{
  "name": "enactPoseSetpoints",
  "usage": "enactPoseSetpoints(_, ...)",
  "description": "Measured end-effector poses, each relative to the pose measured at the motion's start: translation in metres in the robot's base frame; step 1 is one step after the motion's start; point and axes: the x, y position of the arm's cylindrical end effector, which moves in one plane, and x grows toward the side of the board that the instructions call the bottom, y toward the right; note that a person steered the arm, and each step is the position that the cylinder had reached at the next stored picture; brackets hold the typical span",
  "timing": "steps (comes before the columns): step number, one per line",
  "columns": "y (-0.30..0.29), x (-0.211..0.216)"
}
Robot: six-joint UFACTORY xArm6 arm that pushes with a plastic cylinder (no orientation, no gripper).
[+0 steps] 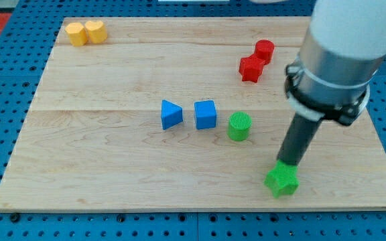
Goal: Slide the green star slightly left
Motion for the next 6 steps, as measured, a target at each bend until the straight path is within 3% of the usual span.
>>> enactPoseSetpoints(1,0.009,0.014)
enactPoseSetpoints(2,0.074,0.026)
enactPoseSetpoints(3,0.073,0.058)
enactPoseSetpoints(6,0.048,0.058)
